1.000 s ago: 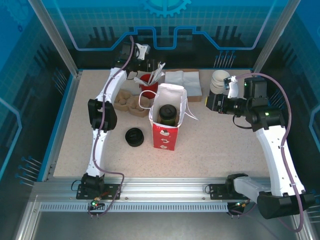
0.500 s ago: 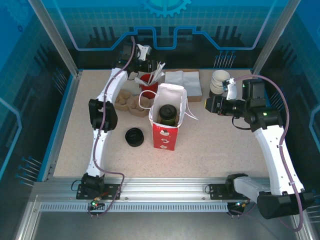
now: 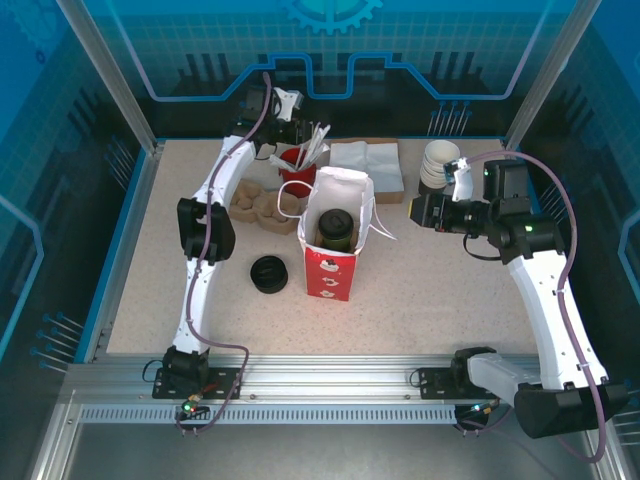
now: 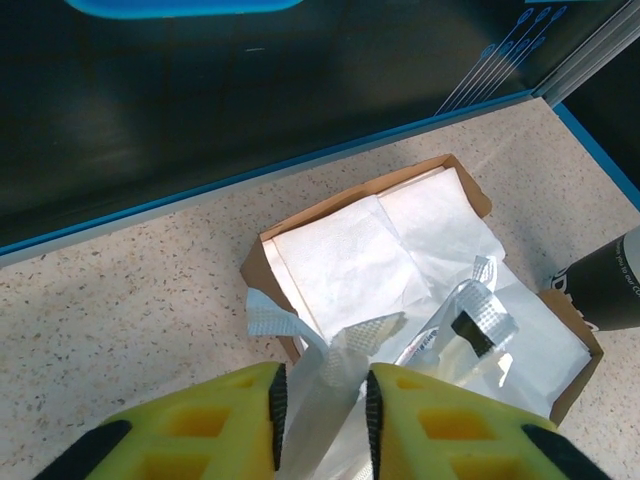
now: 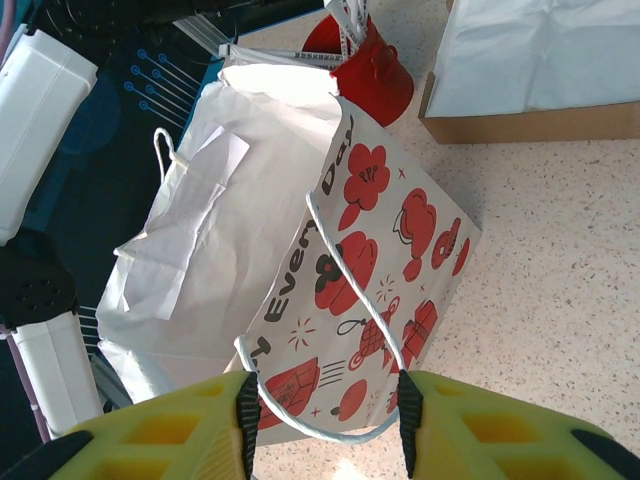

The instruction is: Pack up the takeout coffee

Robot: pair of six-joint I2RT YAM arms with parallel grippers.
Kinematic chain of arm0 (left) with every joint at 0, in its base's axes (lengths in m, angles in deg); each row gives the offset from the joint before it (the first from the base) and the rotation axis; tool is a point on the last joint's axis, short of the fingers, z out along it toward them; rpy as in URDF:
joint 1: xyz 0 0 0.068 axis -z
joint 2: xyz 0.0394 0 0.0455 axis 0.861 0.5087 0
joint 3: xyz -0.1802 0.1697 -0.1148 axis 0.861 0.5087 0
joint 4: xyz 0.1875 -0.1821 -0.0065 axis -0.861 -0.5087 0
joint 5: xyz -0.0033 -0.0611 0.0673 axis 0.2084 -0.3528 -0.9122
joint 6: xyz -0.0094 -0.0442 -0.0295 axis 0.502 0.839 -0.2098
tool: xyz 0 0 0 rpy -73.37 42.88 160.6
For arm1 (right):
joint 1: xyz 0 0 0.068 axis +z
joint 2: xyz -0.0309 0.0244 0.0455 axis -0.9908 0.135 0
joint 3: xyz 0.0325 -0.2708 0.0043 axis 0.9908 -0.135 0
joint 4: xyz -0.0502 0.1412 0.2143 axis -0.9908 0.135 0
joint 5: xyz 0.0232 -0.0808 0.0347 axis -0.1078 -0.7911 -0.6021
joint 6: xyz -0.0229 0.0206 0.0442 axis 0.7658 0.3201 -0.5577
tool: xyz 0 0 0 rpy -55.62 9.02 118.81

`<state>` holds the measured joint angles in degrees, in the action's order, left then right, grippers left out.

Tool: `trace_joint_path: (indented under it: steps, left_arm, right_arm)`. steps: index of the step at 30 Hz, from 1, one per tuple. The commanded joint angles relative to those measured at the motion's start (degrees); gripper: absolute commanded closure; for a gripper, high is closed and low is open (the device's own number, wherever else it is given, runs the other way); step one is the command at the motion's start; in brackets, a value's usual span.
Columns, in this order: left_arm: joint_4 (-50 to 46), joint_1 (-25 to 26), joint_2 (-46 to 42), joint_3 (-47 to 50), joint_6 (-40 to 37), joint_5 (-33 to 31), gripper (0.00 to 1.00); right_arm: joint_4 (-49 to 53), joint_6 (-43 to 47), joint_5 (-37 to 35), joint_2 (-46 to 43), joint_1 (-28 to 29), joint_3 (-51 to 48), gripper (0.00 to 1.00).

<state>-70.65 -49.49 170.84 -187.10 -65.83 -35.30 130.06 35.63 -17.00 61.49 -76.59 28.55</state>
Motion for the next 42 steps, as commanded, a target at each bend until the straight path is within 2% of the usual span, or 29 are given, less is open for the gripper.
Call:
trace_joint_path:
  steps: [1,8,17,28,36,42]
  left_arm:
    - [-0.70,0.26,-4.65,0.19,-1.17,-0.72,0.73]
    - [-1.45,0.26,-7.03,1.17,-2.05,-1.48,0.80]
    - [-2.65,0.26,-11.08,1.94,-2.40,-2.01,0.84]
    - [-1.44,0.45,-23.72,7.43,-2.82,-4.75,0.87]
    - [-5.95,3.13,-33.71,5.92,-4.99,-8.37,0.87]
    - [-9.18,7.95,-42.09,6.37,-7.01,-11.77,0.87]
  right_arm:
    - [-0.68,1.28,0.75,-1.24,0.85,-0.48,0.56]
    - [-1.11,1.29,0.93,-1.70,0.78,-1.09,0.55]
    - [-1.45,1.72,1.52,-2.20,0.73,-1.25,0.55]
    - [-2.69,1.98,2.56,-2.51,0.55,0.12,0.55]
    - [-4.01,2.55,2.81,-2.65,0.40,1.31,0.55]
    - [-4.71,3.35,2.37,-2.91,0.40,2.32,0.55]
